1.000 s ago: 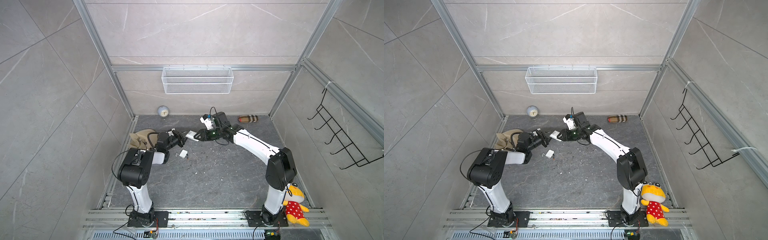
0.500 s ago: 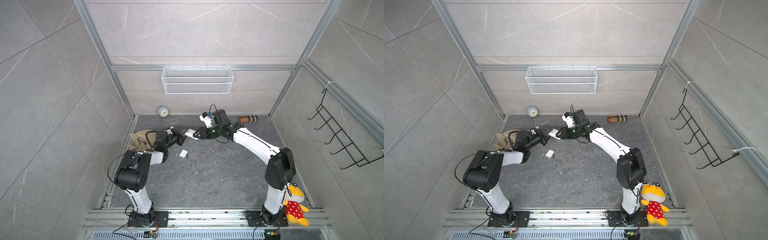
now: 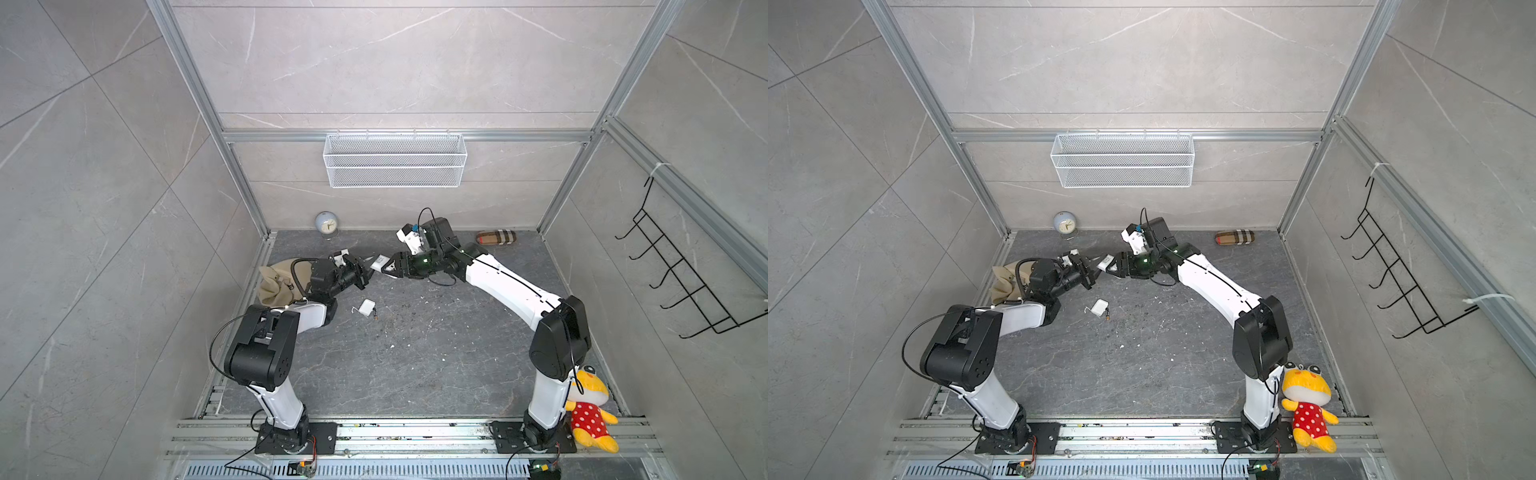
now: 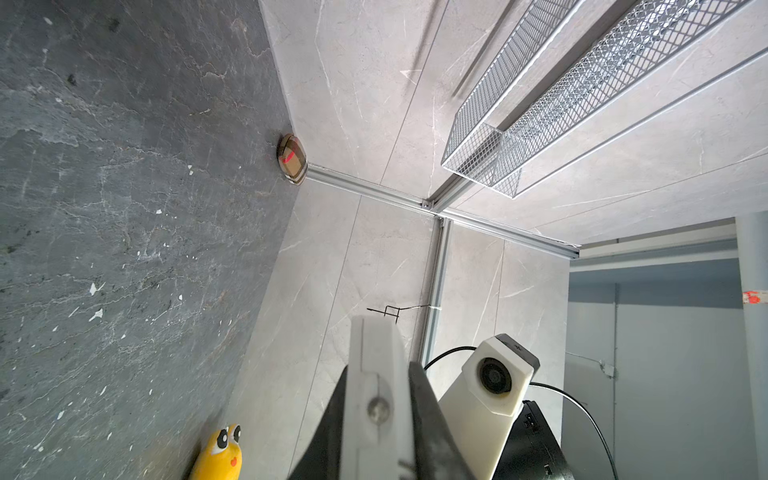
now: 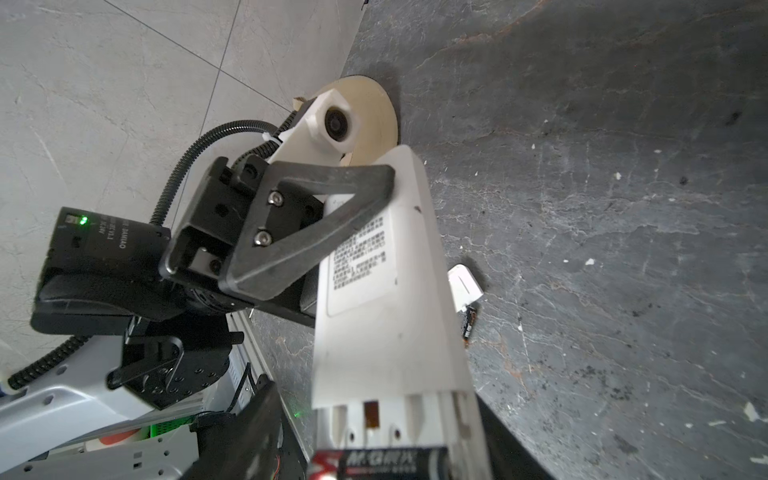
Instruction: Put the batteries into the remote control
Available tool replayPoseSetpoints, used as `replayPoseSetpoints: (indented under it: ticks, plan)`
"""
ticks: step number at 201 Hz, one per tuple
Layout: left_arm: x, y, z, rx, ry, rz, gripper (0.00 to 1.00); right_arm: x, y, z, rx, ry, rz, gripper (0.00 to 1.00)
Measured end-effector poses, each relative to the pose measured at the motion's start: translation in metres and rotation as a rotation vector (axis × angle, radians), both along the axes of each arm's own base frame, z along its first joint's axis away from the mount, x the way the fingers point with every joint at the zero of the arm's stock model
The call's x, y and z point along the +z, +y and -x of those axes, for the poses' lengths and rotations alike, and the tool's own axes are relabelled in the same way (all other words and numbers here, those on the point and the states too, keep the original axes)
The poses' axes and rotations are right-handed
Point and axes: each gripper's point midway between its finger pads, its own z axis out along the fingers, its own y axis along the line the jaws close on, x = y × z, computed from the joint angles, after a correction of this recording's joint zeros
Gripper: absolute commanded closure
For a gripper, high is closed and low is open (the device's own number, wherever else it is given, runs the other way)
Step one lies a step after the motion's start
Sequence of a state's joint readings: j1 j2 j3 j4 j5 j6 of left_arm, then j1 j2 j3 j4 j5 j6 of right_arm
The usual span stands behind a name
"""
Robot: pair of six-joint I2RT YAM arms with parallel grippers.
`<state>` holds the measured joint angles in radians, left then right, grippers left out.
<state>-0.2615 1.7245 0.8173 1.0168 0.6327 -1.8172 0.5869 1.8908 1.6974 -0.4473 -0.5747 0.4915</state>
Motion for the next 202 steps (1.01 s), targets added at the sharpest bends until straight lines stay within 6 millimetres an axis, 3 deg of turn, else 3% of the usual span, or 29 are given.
replayPoseSetpoints:
  ticks: [32,77,122,202]
  plan:
    - [0.0,0.0,0.0,0.002,-0.003,-0.002,1.0,0.005,0.001,-0.005,-0.038,0.036,-0.06,0.28]
    - [0.002,0.001,-0.002,0.012,-0.01,0.001,1.0,0.001,-0.005,-0.011,-0.135,0.144,-0.164,0.38]
    - [-0.001,0.006,-0.004,0.046,-0.011,0.001,1.0,-0.009,-0.002,-0.013,-0.193,0.236,-0.243,0.39]
    - [0.0,0.015,-0.006,0.092,-0.036,0.016,1.0,-0.004,0.0,-0.01,-0.217,0.299,-0.325,0.48]
